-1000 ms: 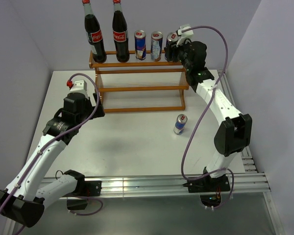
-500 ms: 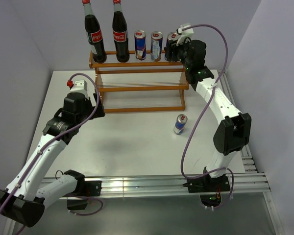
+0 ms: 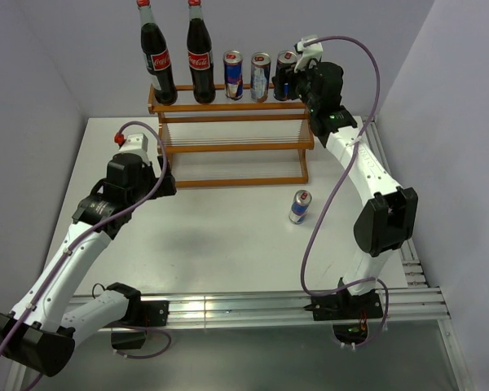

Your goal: Place and organize the beverage onto the shelf

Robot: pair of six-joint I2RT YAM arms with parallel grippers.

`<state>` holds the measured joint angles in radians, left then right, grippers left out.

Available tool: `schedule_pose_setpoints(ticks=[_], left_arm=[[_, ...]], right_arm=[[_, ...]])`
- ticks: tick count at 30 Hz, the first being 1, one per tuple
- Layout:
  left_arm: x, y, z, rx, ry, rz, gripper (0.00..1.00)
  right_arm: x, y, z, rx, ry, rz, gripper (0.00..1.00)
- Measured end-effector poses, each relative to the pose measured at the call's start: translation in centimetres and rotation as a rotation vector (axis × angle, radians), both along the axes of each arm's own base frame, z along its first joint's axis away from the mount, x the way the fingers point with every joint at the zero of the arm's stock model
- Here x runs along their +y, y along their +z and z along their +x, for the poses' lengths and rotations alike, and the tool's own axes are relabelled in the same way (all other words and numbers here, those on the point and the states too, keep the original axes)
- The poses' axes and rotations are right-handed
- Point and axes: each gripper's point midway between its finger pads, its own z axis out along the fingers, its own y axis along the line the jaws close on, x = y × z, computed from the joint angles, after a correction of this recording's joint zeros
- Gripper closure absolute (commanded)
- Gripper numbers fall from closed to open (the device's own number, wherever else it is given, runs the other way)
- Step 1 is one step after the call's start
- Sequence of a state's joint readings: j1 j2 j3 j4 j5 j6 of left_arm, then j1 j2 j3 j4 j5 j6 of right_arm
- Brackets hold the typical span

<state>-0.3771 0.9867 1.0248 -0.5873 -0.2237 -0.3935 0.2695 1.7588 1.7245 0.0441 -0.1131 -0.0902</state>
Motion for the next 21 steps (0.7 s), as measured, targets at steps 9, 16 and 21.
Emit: schedule_pose_setpoints(ticks=[9, 16, 21], left_arm=[[-0.3, 0.0, -0.1, 0.003, -0.024, 0.001, 0.01], [-0.4, -0.1, -0.1, 0.005, -0.033, -0.004, 0.0], [-0.9, 0.0, -0.3, 0.011, -0.054, -0.025, 0.0]], right_arm=[[-0.5, 0.0, -0.2, 0.0, -0.024, 0.001, 0.0], [-1.8, 0.0, -3.1, -0.001, -0.051, 0.016, 0.0], [-3.1, 1.2, -6.4, -0.007, -0.086, 0.062, 0.0]])
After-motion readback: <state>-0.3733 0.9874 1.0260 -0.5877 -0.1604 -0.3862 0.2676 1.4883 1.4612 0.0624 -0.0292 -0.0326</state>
